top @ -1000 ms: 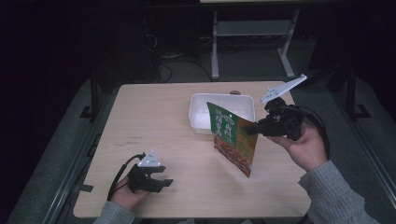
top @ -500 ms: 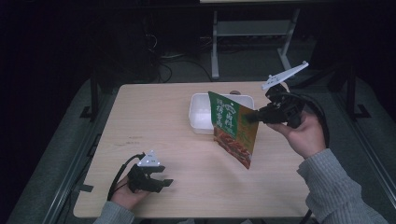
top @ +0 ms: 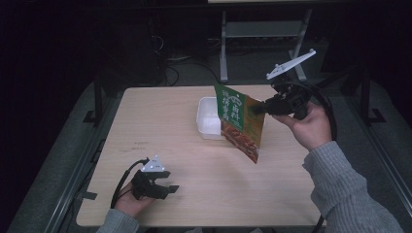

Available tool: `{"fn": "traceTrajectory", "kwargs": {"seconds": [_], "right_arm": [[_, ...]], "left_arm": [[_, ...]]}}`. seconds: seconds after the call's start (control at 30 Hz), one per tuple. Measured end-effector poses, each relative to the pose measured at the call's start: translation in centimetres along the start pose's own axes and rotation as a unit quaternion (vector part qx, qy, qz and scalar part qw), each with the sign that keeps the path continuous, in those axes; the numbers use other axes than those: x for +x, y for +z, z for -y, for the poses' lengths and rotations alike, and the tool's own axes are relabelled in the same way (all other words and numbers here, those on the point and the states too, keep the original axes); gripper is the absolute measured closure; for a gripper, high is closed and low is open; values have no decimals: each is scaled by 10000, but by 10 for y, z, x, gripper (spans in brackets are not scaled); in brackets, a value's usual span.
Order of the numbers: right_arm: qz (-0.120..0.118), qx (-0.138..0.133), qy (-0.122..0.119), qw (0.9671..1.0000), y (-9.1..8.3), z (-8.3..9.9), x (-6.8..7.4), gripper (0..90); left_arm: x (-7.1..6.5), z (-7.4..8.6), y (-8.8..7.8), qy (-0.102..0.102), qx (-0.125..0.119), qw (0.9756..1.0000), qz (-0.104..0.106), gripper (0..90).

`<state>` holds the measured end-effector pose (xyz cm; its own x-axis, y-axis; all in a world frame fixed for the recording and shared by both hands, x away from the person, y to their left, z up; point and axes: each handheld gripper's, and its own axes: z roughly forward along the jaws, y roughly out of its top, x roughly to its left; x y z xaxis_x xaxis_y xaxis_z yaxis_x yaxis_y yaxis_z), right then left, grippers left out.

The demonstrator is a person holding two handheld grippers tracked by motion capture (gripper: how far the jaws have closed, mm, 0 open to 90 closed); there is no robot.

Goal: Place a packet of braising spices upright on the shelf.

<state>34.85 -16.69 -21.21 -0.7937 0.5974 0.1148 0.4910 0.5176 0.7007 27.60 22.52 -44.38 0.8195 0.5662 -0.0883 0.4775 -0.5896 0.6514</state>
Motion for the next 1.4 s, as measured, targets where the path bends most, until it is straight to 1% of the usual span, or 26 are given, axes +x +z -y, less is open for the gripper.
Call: {"fn": "traceTrajectory", "kwargs": {"seconds": [0.17, 0.6, 0.7, 0.9, 1.03, 1.4], "right_arm": [[19, -10, -4, 10000, 3, -7, -2, 900], [179, -32, 22, 9998, 15, -26, -10, 900], [224, -37, 17, 9997, 18, -30, -11, 900], [238, -96, 23, 9997, 26, -38, -14, 900], [263, -124, 67, 9996, 31, -41, -17, 900], [476, -170, 167, 9986, 41, -52, -27, 900]], "left_arm": [[0, 0, 1, 1, 3, 10000, 8, 360], [-1, -1, 1, 40, 32, 10000, 18, 353], [-1, 0, 1, 19, 31, 10000, 0, 350], [1, 1, 1, -24, 10, 10000, -11, 345], [0, 0, 1, -19, 10, 10000, -18, 344], [2, 1, 1, -21, 9, 10000, -16, 340]]}}
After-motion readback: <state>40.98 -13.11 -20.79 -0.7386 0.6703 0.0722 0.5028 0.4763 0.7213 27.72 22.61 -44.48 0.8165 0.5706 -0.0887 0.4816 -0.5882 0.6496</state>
